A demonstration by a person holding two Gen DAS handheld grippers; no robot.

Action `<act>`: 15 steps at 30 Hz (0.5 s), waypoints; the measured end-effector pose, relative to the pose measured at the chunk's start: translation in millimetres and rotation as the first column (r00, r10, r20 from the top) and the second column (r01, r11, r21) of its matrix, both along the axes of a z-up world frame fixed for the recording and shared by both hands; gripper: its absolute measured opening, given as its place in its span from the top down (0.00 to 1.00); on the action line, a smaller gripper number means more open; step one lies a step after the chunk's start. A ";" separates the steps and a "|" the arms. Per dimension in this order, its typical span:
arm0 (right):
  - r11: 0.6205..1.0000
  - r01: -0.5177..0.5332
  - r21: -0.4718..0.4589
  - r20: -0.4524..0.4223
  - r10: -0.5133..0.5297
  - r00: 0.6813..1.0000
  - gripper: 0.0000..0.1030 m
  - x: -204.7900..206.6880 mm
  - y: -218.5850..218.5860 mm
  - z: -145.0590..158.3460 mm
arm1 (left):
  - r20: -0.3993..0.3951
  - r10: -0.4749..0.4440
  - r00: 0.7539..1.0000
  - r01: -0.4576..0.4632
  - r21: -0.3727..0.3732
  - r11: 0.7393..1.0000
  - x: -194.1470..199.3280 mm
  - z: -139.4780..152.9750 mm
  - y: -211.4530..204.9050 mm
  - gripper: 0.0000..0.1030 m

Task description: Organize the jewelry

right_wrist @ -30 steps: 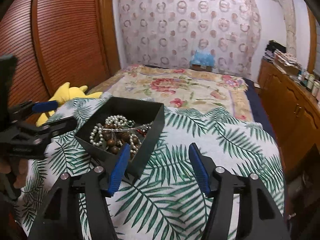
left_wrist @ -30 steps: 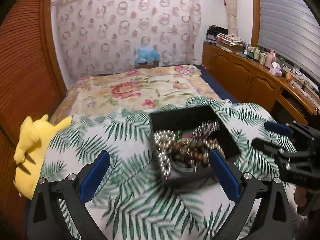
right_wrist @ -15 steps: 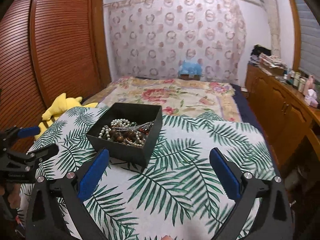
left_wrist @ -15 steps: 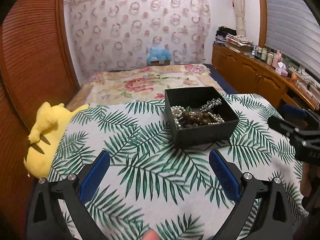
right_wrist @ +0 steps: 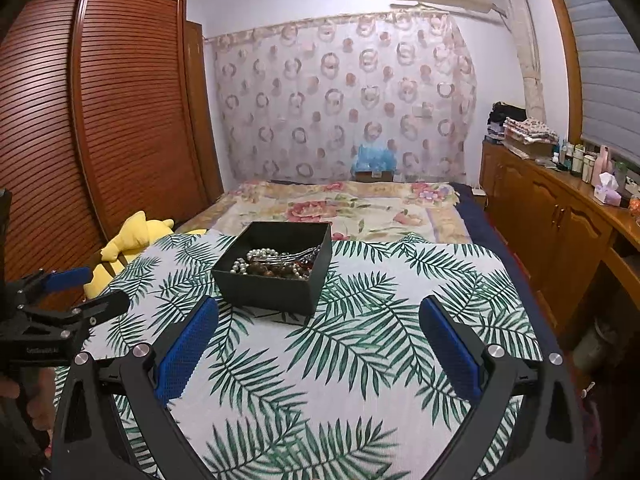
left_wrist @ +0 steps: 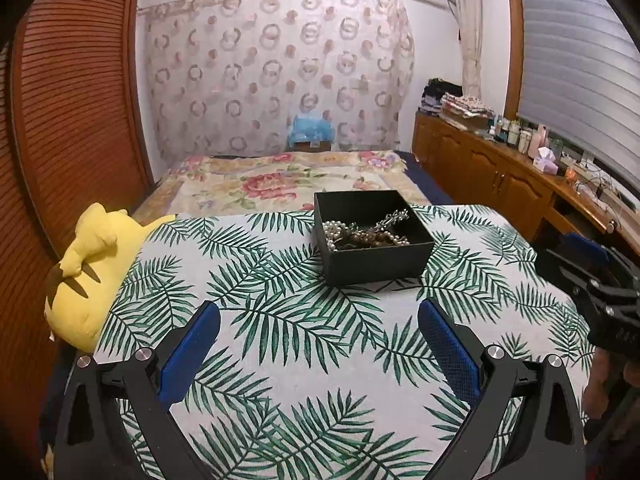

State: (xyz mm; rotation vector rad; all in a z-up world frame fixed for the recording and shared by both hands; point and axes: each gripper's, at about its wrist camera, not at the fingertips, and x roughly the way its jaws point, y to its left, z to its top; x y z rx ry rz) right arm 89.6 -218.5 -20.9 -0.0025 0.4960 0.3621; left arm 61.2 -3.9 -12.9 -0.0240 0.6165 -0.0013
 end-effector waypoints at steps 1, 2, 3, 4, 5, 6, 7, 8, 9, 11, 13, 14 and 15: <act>1.000 0.000 0.001 0.004 0.000 1.000 0.02 -3.6 -0.2 -0.1 | 0.004 0.000 1.000 0.000 0.000 1.000 -1.4 -0.1 -0.6 0.07; 1.000 0.001 0.000 0.007 -0.001 1.000 0.02 -5.6 -0.5 0.0 | 0.009 0.002 1.000 -0.002 0.000 1.000 -2.9 0.5 -1.2 0.07; 1.000 0.004 -0.001 0.012 -0.004 1.000 0.02 -7.4 -0.4 0.5 | 0.011 0.002 1.000 -0.002 -0.001 1.000 -3.9 0.6 -1.5 0.07; 1.000 0.006 -0.001 0.013 -0.006 1.000 0.02 -7.8 0.4 1.0 | 0.012 0.000 1.000 0.000 -0.002 1.000 -5.4 0.1 -1.6 0.07; 1.000 0.008 0.001 0.013 -0.008 1.000 0.02 -8.6 0.0 1.3 | 0.016 0.001 1.000 -0.001 -0.003 1.000 -6.3 0.6 -1.7 0.07; 1.000 0.008 0.002 0.012 -0.008 1.000 0.02 -8.7 -0.2 1.6 | 0.019 0.003 1.000 -0.003 -0.002 1.000 -7.0 0.5 -1.5 0.07; 1.000 0.009 0.001 0.014 -0.009 1.000 0.02 -10.2 -1.0 1.9 | 0.022 0.005 1.000 -0.005 0.000 1.000 -7.8 1.3 -1.1 0.07; 1.000 0.012 -0.001 0.018 -0.012 1.000 0.02 -10.2 -1.1 2.1 | 0.025 0.006 1.000 -0.006 0.002 1.000 -8.7 1.9 -0.6 0.07; 1.000 0.013 -0.003 0.019 -0.013 1.000 0.02 -10.2 -0.7 2.4 | 0.026 0.006 1.000 -0.006 0.000 1.000 -9.2 2.3 -0.3 0.07; 1.000 0.017 -0.001 0.018 -0.017 1.000 0.02 -9.8 -1.1 2.3 | 0.030 0.007 1.000 -0.007 -0.003 1.000 -9.8 3.3 0.3 0.07; 1.000 0.019 -0.001 0.017 -0.019 1.000 0.02 -8.7 -1.6 1.8 | 0.032 0.007 0.999 -0.007 -0.006 1.000 -10.7 4.1 0.8 0.07; 1.000 0.020 0.000 0.019 -0.020 1.000 0.02 -9.1 -1.7 1.3 | 0.032 0.006 0.999 -0.006 -0.006 1.000 -10.6 4.2 0.6 0.07; 1.000 0.021 -0.001 0.021 -0.021 1.000 0.02 -9.0 -1.8 0.7 | 0.031 0.005 1.000 -0.005 -0.008 1.000 -10.3 4.1 0.5 0.07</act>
